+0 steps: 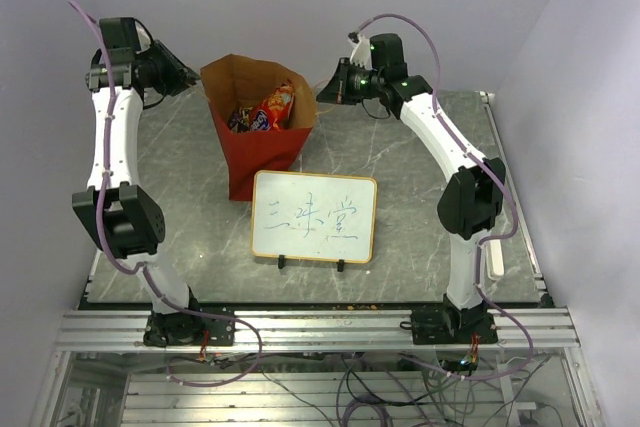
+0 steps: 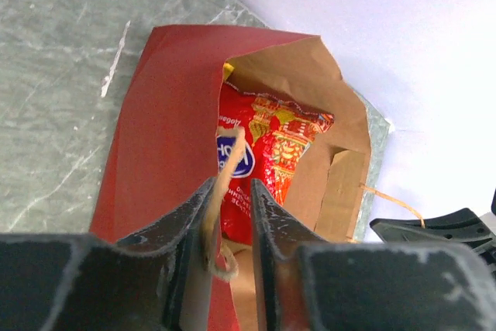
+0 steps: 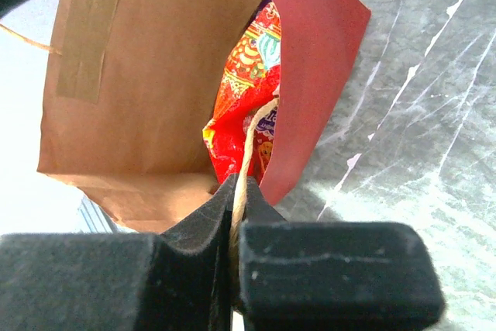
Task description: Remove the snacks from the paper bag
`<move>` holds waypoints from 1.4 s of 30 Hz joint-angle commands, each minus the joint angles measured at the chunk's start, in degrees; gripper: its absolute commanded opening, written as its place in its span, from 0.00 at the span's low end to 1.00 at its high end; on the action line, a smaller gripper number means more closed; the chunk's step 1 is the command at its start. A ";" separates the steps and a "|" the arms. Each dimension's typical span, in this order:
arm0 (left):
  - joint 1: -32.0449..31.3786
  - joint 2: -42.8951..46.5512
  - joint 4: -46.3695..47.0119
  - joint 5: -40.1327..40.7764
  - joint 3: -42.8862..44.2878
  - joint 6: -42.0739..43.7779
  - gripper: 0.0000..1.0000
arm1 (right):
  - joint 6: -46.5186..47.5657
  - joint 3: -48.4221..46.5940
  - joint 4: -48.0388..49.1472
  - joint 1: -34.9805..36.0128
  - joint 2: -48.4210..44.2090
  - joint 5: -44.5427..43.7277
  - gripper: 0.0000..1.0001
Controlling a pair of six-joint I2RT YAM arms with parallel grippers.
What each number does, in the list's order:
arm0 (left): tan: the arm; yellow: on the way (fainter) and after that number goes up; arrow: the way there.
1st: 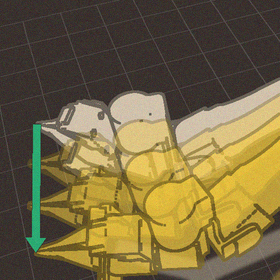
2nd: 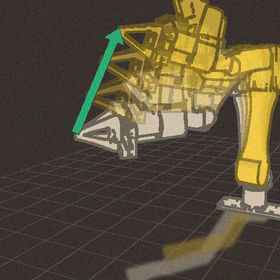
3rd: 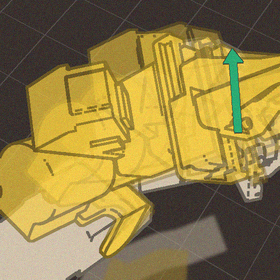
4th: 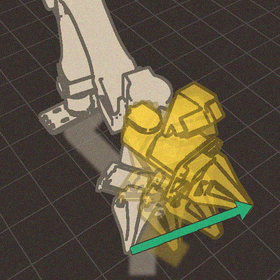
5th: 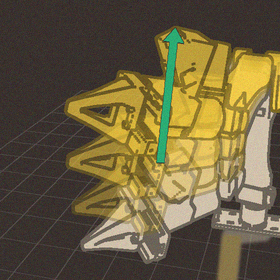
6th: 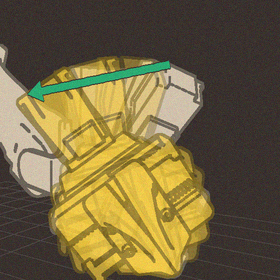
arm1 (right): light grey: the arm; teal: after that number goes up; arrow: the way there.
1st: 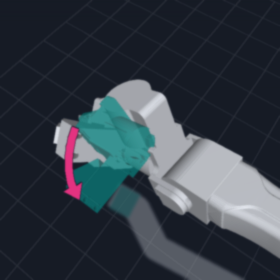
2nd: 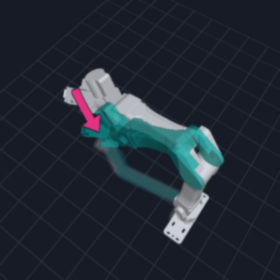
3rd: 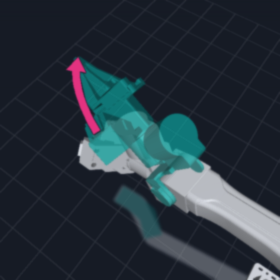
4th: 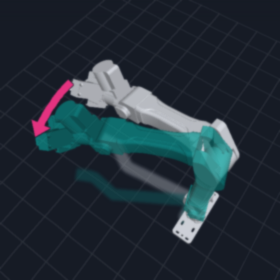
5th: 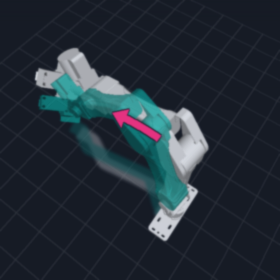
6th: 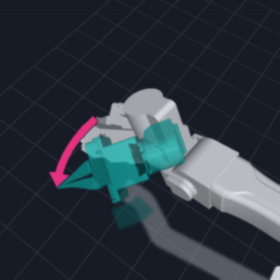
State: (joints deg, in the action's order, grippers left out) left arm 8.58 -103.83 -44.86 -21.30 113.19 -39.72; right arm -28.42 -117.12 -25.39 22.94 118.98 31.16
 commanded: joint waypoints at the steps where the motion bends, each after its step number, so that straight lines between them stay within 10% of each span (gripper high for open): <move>1: 0.00 -1.75 3.20 -2.96 4.61 -0.50 0.27 | 2.16 -1.05 -1.70 -0.04 -2.48 1.06 0.00; 5: -0.04 -2.46 4.82 -3.77 6.90 -1.37 0.08 | 3.07 -1.70 -2.50 -0.08 -2.21 0.93 0.00; 23: -7.37 -14.38 41.44 -20.60 17.45 -15.40 0.07 | 11.44 -3.90 -8.92 3.07 -1.19 2.68 0.00; 42: -12.07 -0.68 20.70 -18.02 1.08 -8.46 0.07 | 15.19 11.54 -15.22 7.02 -13.43 -11.71 0.05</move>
State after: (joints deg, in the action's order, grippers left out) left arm -2.85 -109.47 -19.66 -40.14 115.48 -50.13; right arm -14.02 -104.66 -38.50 30.28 108.99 24.34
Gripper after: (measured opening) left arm 0.078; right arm 0.040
